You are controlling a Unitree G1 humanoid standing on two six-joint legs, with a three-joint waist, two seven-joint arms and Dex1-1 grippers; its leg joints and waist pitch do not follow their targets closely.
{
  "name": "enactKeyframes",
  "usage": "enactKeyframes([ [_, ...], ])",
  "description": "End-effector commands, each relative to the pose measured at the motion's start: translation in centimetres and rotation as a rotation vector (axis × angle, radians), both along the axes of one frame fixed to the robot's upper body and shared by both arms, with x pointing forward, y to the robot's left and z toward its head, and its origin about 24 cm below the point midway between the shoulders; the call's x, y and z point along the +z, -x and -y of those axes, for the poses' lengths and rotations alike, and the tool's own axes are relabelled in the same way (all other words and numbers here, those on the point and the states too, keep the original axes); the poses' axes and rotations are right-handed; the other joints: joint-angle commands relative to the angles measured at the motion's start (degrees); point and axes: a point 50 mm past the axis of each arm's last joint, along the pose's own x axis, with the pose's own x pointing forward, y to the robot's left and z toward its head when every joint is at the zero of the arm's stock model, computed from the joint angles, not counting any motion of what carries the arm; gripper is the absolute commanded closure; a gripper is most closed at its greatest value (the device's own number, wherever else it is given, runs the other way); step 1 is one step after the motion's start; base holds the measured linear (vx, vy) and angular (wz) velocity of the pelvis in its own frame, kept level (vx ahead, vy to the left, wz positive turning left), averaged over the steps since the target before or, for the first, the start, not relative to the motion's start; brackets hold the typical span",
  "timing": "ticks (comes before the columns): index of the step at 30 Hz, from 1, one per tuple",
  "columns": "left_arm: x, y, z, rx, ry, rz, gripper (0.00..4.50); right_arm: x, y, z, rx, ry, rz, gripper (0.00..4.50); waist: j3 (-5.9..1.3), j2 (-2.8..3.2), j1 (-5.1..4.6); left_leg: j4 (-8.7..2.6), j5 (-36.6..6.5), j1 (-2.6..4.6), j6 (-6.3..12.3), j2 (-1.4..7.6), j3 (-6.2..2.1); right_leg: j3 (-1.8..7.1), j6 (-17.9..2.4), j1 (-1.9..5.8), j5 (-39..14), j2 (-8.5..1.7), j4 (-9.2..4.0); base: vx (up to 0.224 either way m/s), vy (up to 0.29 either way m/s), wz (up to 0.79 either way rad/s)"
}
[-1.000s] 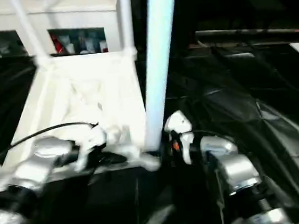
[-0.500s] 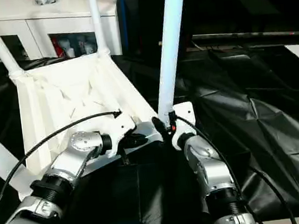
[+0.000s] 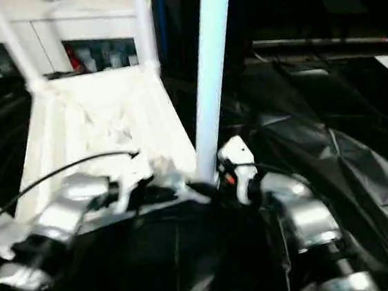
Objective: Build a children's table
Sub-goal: Rotate leg to tighten
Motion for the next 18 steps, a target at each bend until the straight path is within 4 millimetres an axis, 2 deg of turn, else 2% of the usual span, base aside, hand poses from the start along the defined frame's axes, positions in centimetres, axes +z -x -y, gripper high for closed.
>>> enactKeyframes([
  [1, -0.6, 1.2, 0.5, -0.076, 0.054, -0.095, 4.5, 0.6, 0.1, -0.1, 0.074, -0.005, -0.014, 0.78, -2.86, -0.26, 0.23, -3.59, -11.0, 0.26, 3.15, 2.73, -1.05, 2.59, -14.13, 2.2, -8.28, -3.25, -3.4, 0.0, 0.0, 0.0],
  [3, -0.7, 1.2, 0.4, -0.077, 0.053, -0.097, 4.5, 0.5, 0.2, -0.1, 0.091, 0.003, -0.019, 0.93, -2.84, -0.32, 0.42, -3.51, -10.73, 0.38, 3.16, 2.78, -0.89, 2.61, -14.41, 2.08, -8.09, -3.21, -3.38, 0.0, 0.0, 0.0],
  [7, -1.0, 1.5, -0.1, -0.08, 0.047, -0.097, 4.5, 0.5, 0.3, 0.0, 0.116, 0.004, -0.025, 1.25, -2.73, -0.44, 0.61, -3.58, -11.81, 0.25, 2.42, 2.67, -0.96, 2.67, -13.35, 2.17, -10.94, -3.46, -3.63, 0.0, 0.0, 0.0],
  [8, -1.0, 1.6, -0.2, -0.08, 0.048, -0.098, 4.5, 0.6, 0.2, 0.0, 0.116, -0.001, -0.025, 1.48, -2.76, -0.44, 0.61, -3.57, -11.79, 0.28, 2.34, 2.69, -0.99, 2.68, -13.2, 2.19, -11.17, -3.49, -3.64, 0.0, 0.0, 0.0],
  [9, -1.1, 1.7, -0.3, -0.08, 0.048, -0.101, 4.5, 0.7, 0.2, 0.0, 0.119, -0.017, -0.025, 1.48, -2.77, -0.66, 0.66, -3.58, -11.67, 0.25, 2.38, 2.73, -1.03, 2.68, -13.01, 2.2, -11.47, -3.53, -3.58, 0.0, 0.0, 0.0],
  [12, -1.2, 1.8, -0.5, -0.08, 0.049, -0.111, 4.5, 0.7, 0.3, 0.0, 0.138, -0.026, -0.034, 1.6, -2.82, -0.58, 0.6, -3.54, -11.0, 0.25, 2.45, 2.72, -1.0, 2.68, -12.98, 2.16, -10.83, -3.44, -3.5, 0.0, 0.0, 0.0],
  [13, -1.2, 1.9, -0.6, -0.08, 0.05, -0.113, 4.5, 0.7, 0.4, 0.0, 0.144, -0.028, -0.038, 1.83, -2.82, -0.59, 0.59, -3.52, -10.76, 0.25, 2.59, 2.7, -0.96, 2.66, -13.06, 2.14, -10.39, -3.36, -3.47, 0.0, 0.0, 0.0],
  [17, -1.2, 2.0, -0.7, -0.084, 0.051, -0.122, 4.5, 0.6, 0.6, 0.0, 0.143, -0.038, -0.049, 2.14, -2.83, -0.56, 0.71, -3.47, -10.32, 0.26, 2.71, 2.68, -0.91, 2.62, -13.26, 2.17, -9.81, -3.31, -3.4, 0.0, 0.0, 0.0],
  [18, -1.3, 2.0, -0.7, -0.084, 0.052, -0.122, 4.5, 0.6, 0.6, 0.1, 0.141, -0.038, -0.05, 2.14, -2.81, -0.3, 0.77, -3.49, -10.63, 0.33, 2.54, 2.7, -0.93, 2.65, -13.24, 2.11, -10.15, -3.35, -3.43, 0.0, 0.0, 0.0],
])
